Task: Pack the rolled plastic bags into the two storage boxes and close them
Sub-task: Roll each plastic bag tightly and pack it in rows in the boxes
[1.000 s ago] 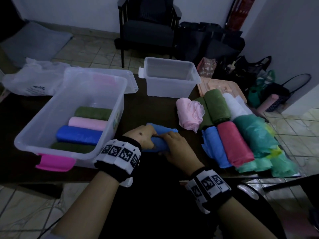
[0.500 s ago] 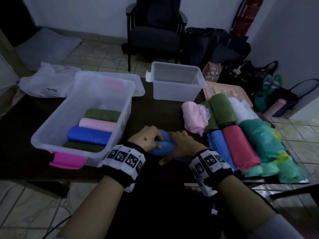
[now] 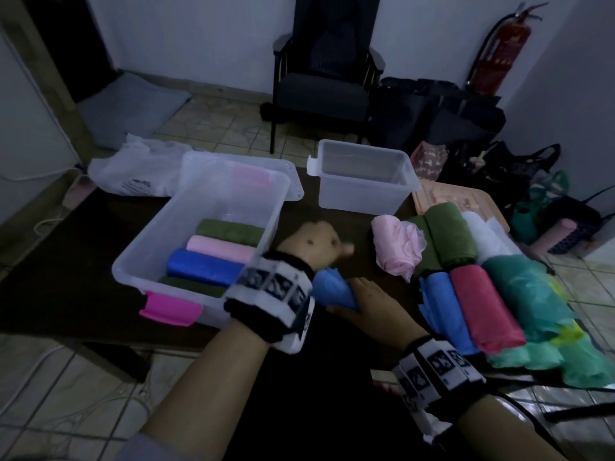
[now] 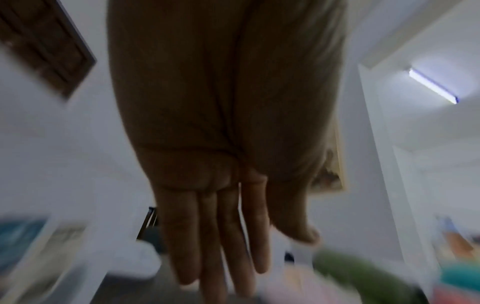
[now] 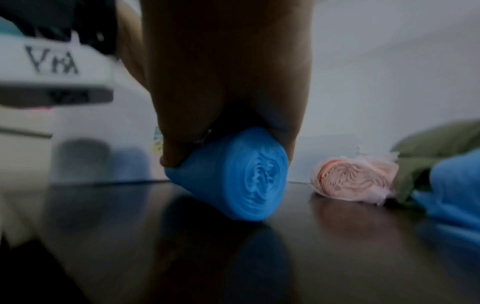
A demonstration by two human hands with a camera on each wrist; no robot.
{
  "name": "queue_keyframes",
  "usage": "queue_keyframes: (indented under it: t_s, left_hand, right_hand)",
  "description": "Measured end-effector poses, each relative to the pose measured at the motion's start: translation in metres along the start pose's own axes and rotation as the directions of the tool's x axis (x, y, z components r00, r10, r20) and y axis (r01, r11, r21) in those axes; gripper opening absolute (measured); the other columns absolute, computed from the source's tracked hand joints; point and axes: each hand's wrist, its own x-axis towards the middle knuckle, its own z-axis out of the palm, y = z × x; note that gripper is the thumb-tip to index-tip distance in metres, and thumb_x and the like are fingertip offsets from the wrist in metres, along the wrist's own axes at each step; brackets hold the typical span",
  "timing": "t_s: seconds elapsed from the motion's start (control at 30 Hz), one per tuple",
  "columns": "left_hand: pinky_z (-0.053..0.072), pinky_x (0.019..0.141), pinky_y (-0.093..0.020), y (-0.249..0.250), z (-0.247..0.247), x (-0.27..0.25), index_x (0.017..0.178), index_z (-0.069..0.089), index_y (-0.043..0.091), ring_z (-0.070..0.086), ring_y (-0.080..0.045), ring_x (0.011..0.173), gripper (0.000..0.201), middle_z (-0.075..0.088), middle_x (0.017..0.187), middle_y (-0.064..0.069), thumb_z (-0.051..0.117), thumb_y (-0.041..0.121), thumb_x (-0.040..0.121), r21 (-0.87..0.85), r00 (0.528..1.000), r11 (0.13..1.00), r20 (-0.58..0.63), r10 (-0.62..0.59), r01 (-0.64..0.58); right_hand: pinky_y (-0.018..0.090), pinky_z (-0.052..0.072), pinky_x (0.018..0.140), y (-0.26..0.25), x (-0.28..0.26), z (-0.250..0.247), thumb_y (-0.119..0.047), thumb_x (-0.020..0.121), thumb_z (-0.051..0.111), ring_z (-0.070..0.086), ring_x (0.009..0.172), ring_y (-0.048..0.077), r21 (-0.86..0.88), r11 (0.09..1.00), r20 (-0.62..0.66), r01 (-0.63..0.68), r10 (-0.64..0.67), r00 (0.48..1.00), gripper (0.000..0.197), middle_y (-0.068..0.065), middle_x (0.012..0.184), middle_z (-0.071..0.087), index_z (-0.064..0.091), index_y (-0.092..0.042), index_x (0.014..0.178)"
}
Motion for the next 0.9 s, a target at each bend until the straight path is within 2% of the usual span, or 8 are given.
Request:
queue_keyframes:
  t_s: [0.13,0.2,0.27,0.37,0.47,0.67,0.8,0.9]
  left_hand:
    - [0.044,0.097,-0.042,0.000,-0.081,-0.016,0.114,0.058,0.013,0.059,-0.022,0.101,0.038,0.062,0.109,-0.004,0.039,0.042,0.097,-0.344,0.955,0.937,-0.292,-0.056,-0.050]
    - [0.044,0.090,-0.035,-0.018,-0.115,-0.022,0.107,0.059,0.013,0.056,-0.024,0.094,0.028,0.059,0.104,-0.008,0.041,0.033,0.098,-0.265,0.870,0.964,-0.478,-0.117,-0.016]
    - [0.040,0.080,-0.032,-0.046,-0.134,-0.022,0.101,0.061,0.003,0.054,-0.028,0.091,0.028,0.057,0.101,-0.017,0.043,0.023,0.098,-0.125,0.773,0.981,-0.604,-0.196,0.152]
    - [0.043,0.080,-0.032,-0.089,-0.137,-0.019,0.101,0.058,-0.007,0.055,-0.035,0.094,0.030,0.056,0.104,-0.027,0.045,0.019,0.099,-0.061,0.766,0.934,-0.555,-0.325,0.352]
    - [0.033,0.101,-0.036,-0.123,-0.125,-0.014,0.134,0.040,-0.008,0.042,-0.036,0.126,0.050,0.042,0.138,-0.027,0.044,0.027,0.099,-0.035,0.799,0.884,-0.413,-0.437,0.466]
    - [0.037,0.098,-0.036,-0.144,-0.115,-0.009,0.125,0.051,-0.010,0.047,-0.037,0.122,0.053,0.050,0.131,-0.028,0.038,0.034,0.100,-0.179,0.799,0.870,-0.345,-0.492,0.459]
    - [0.034,0.097,-0.036,-0.144,-0.115,-0.016,0.122,0.052,-0.009,0.046,-0.038,0.120,0.057,0.048,0.130,-0.029,0.028,0.038,0.101,-0.227,0.804,0.892,-0.389,-0.451,0.391]
    - [0.036,0.092,-0.036,-0.147,-0.110,-0.028,0.115,0.058,-0.006,0.049,-0.038,0.116,0.051,0.054,0.124,-0.027,0.033,0.036,0.100,-0.325,0.783,0.897,-0.452,-0.427,0.301]
  right_hand:
    - [0.017,0.034,0.056,-0.011,0.007,-0.009,-0.043,0.088,0.058,0.048,0.066,0.005,0.371,0.920,-0.024,-0.130,0.150,0.988,0.026,-0.004,0.077,0.052,0.044,-0.024,0.078]
    - [0.013,0.035,0.050,-0.021,0.011,-0.017,-0.040,0.091,0.056,0.046,0.058,0.003,0.490,0.859,-0.009,-0.150,0.177,0.984,0.026,-0.007,0.069,0.049,0.044,-0.023,0.074]
    - [0.009,0.035,0.046,-0.031,0.014,-0.026,-0.037,0.092,0.055,0.048,0.056,0.004,0.584,0.798,0.027,-0.149,0.164,0.986,0.023,-0.006,0.069,0.051,0.047,-0.022,0.077]
    - [0.013,0.041,0.052,-0.046,0.020,-0.035,-0.040,0.091,0.053,0.055,0.064,0.008,0.667,0.730,0.064,-0.145,0.138,0.988,0.022,-0.001,0.078,0.058,0.052,-0.018,0.086]
    - [0.017,0.044,0.056,-0.062,0.026,-0.043,-0.040,0.092,0.051,0.057,0.068,0.009,0.678,0.724,0.052,-0.126,0.123,0.991,0.021,0.000,0.083,0.060,0.052,-0.019,0.090]
    - [0.032,0.051,0.074,-0.097,0.045,-0.068,-0.040,0.090,0.051,0.060,0.085,0.017,0.632,0.773,-0.144,0.049,0.055,0.988,0.029,0.007,0.102,0.059,0.047,-0.017,0.108]
    - [0.031,0.049,0.075,-0.129,0.072,-0.079,-0.045,0.090,0.054,0.054,0.091,0.017,0.284,0.915,-0.500,0.288,-0.115,0.858,0.039,0.002,0.104,0.050,0.045,-0.018,0.116]
    - [0.027,0.041,0.081,-0.155,0.096,-0.083,-0.049,0.089,0.053,0.046,0.097,0.014,0.005,0.964,-0.516,0.267,-0.226,0.826,0.053,0.002,0.110,0.046,0.045,-0.010,0.124]
